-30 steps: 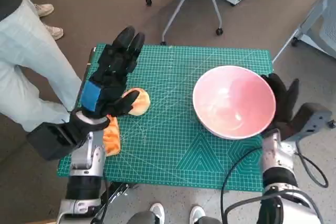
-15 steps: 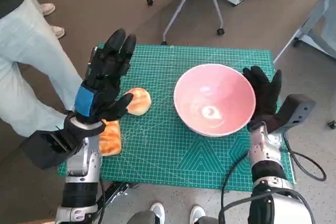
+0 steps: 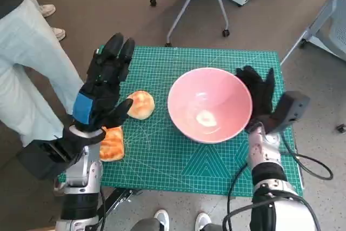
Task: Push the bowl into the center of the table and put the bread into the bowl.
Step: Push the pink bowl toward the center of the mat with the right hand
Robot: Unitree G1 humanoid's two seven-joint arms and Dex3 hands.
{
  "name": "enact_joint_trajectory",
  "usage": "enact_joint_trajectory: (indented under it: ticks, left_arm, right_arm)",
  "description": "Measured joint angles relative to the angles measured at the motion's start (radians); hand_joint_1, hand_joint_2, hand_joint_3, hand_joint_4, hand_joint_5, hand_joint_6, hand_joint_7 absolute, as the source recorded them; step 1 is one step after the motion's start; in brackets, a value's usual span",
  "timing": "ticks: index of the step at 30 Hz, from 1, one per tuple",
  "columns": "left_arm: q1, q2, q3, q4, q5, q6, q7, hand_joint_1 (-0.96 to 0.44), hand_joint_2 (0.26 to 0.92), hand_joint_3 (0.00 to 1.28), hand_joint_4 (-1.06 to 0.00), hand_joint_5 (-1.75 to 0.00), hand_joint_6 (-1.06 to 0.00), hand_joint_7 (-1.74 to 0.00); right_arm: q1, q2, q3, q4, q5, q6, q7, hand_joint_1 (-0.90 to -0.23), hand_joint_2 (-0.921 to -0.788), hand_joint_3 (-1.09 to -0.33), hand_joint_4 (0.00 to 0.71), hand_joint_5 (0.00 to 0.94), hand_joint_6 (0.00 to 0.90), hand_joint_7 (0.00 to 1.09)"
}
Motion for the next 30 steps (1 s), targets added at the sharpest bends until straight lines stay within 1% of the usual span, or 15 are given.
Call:
enact_joint_trajectory:
  ticks: [6, 11, 20, 24, 30]
  left_arm:
    - [0.007, 0.001, 0.003, 0.0, 0.004, 0.0, 0.013, -0.51, 0.921, 0.45, -0.08, -0.01, 0.0, -0.35]
    - [0.007, 0.001, 0.003, 0.003, 0.015, 0.0, 0.02, -0.5, 0.921, 0.45, -0.08, -0.01, 0.0, -0.36]
    - [0.001, -0.001, 0.001, 0.018, 0.022, -0.001, 0.028, -0.49, 0.921, 0.45, -0.08, -0.01, 0.0, -0.36]
    - [-0.005, -0.005, -0.005, 0.022, 0.025, -0.001, 0.029, -0.49, 0.921, 0.45, -0.08, 0.0, 0.0, -0.36]
    - [-0.018, -0.007, -0.011, 0.038, 0.026, -0.002, 0.027, -0.49, 0.921, 0.45, -0.08, 0.0, 0.0, -0.36]
  right_arm:
    - [-0.016, 0.009, 0.018, 0.005, -0.017, 0.009, 0.0, -0.605, -0.921, -0.821, 0.197, 0.002, 0.247, 0.17]
    - [-0.029, 0.01, 0.024, 0.005, -0.026, 0.014, 0.001, -0.614, -0.921, -0.805, 0.205, 0.006, 0.25, 0.16]
    - [-0.039, 0.005, 0.025, 0.005, -0.034, 0.015, 0.008, -0.598, -0.921, -0.809, 0.205, 0.004, 0.256, 0.16]
    - [-0.045, -0.006, 0.024, 0.004, -0.034, 0.015, 0.015, -0.598, -0.921, -0.809, 0.203, 0.002, 0.258, 0.16]
    - [-0.053, -0.043, 0.02, -0.011, -0.033, -0.007, 0.039, -0.608, -0.921, -0.804, 0.186, 0.0, 0.251, 0.15]
